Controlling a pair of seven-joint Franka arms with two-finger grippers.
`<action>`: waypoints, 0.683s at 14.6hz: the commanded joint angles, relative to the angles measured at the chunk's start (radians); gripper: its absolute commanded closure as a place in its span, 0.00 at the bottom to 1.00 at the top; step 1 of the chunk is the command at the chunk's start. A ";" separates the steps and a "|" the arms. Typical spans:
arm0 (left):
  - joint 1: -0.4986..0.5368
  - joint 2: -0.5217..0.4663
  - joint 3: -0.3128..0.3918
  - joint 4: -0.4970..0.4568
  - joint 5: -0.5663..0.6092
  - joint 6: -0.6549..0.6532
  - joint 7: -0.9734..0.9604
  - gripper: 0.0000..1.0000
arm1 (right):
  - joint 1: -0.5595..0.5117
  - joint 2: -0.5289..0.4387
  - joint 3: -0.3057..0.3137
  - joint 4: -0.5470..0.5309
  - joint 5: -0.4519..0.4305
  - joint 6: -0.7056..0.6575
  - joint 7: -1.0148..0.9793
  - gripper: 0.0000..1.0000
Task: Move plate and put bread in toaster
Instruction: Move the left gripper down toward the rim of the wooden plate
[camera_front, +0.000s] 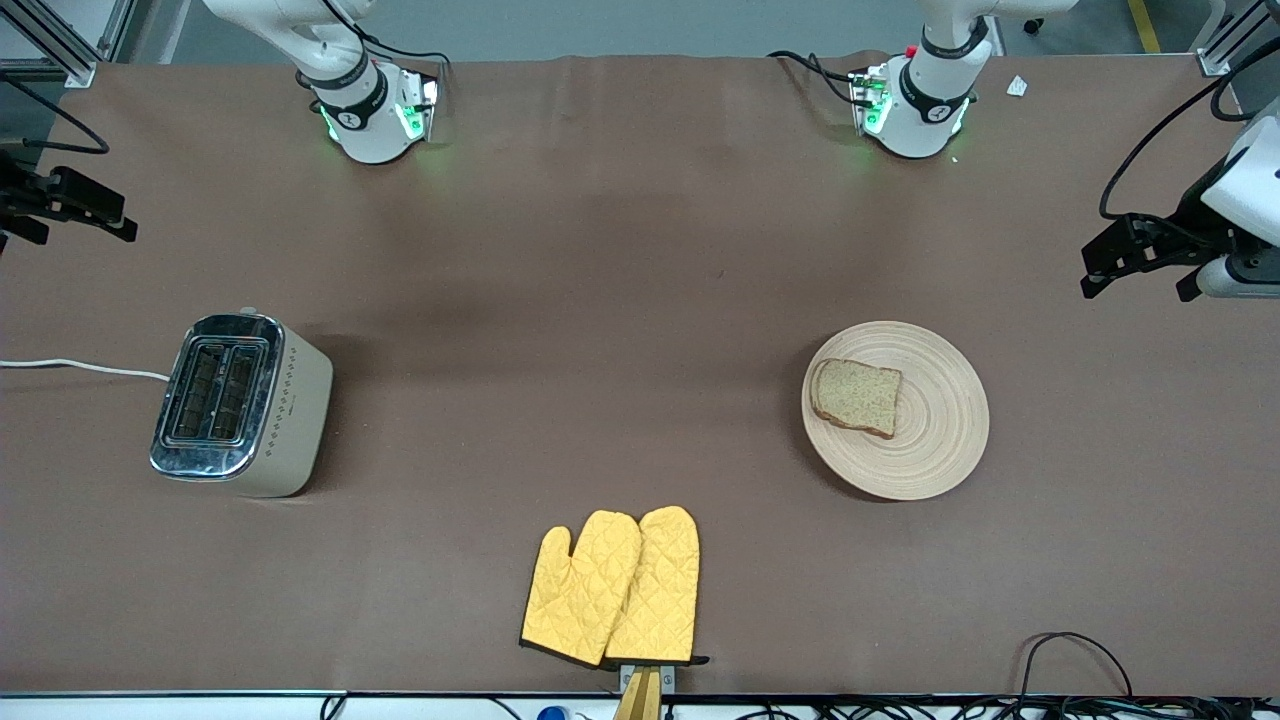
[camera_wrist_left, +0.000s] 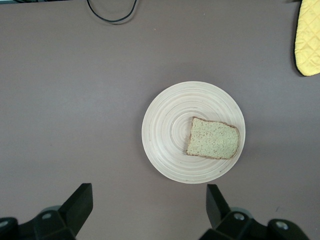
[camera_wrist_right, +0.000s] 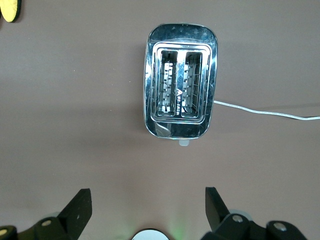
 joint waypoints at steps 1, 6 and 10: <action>0.015 0.014 0.000 0.019 0.018 -0.024 0.049 0.00 | -0.020 -0.001 0.011 0.005 0.017 -0.008 -0.008 0.00; 0.148 0.114 0.000 0.021 -0.106 -0.102 0.213 0.00 | -0.022 0.001 0.011 0.006 0.017 -0.008 -0.008 0.00; 0.277 0.232 -0.002 0.022 -0.300 -0.105 0.313 0.00 | -0.022 0.001 0.011 0.005 0.019 -0.008 -0.008 0.00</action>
